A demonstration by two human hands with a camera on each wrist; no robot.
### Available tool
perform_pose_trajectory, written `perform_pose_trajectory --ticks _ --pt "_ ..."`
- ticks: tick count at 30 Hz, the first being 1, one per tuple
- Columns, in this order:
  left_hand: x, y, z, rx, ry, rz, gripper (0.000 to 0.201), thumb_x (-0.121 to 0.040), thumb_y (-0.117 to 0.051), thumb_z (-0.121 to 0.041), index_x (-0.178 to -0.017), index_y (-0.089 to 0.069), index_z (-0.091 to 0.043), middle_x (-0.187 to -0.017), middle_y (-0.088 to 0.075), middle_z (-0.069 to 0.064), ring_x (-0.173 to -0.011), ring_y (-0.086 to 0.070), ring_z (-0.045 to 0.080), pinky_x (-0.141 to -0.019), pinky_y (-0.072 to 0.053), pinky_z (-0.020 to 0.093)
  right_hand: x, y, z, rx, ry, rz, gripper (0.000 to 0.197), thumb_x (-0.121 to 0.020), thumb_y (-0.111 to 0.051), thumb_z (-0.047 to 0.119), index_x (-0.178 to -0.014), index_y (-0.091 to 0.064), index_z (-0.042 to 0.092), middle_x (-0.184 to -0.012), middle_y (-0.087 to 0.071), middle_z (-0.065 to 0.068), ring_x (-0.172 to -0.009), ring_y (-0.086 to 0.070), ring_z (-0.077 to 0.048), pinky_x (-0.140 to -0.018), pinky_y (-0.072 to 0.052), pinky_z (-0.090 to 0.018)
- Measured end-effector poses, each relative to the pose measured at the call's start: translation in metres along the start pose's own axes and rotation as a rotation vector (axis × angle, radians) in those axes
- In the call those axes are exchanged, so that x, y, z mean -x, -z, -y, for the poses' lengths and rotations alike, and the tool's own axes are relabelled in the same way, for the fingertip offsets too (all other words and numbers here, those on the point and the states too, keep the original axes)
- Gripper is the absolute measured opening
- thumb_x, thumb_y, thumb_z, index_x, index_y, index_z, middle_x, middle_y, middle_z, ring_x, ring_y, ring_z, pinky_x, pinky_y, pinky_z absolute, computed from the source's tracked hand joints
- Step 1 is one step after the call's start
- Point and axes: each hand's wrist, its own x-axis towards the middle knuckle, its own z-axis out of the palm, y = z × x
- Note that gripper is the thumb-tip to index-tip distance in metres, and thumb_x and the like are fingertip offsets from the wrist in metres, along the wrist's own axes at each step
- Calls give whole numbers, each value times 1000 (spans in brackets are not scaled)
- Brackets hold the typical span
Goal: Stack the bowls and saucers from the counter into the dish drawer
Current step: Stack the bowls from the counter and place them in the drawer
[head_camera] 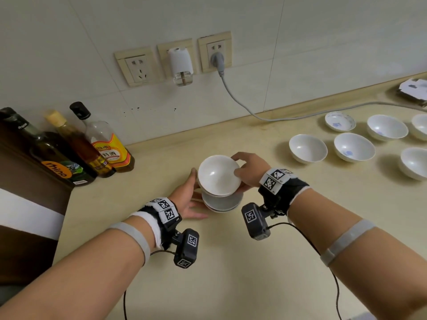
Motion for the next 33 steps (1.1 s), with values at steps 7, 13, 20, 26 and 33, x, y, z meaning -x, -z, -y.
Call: perform_pose_trajectory --ticks 7,13,20,26,33 --pt "5 -5 10 109 -79 27 69 -85 -54 -69 -129 -58 -16 -127 -61 18 -116 -63 36 -93 -55 59 24 -12 -13 0 -53 -54 42 -87 -49 5 -125 -58 23 -103 -61 -9 -66 -68 -28 -53 -63 -44" --pt "9 -14 15 26 -132 25 47 -93 -65 -32 -135 -54 -14 -129 -62 18 -114 -65 38 -95 -54 58 37 -21 -18 -33 -100 -95 40 -89 -49 5 -124 -56 24 -107 -61 -12 -69 -72 -35 -60 -63 -49" --pt "10 -25 17 -66 -172 -17 49 -95 -47 2 -142 -45 -15 -132 -51 14 -115 -58 41 -81 -58 52 44 -30 -19 15 -161 -160 44 -88 -46 14 -129 -55 26 -92 -73 -12 -64 -76 -30 -64 -64 -45" --pt "14 -29 24 -46 -205 -72 49 -93 -42 4 -138 -49 -12 -134 -52 18 -117 -56 45 -82 -58 56 51 -39 -17 -240 -309 -15 41 -96 -50 21 -136 -47 13 -114 -61 -18 -83 -75 -41 -78 -62 -50" --pt "49 -42 47 -15 -251 44 46 -91 -44 2 -135 -52 -12 -129 -54 19 -94 -66 38 -62 -63 44 94 -26 -31 -226 -361 -31 45 -92 -56 23 -134 -45 12 -104 -64 -18 -78 -77 -35 -76 -63 -47"
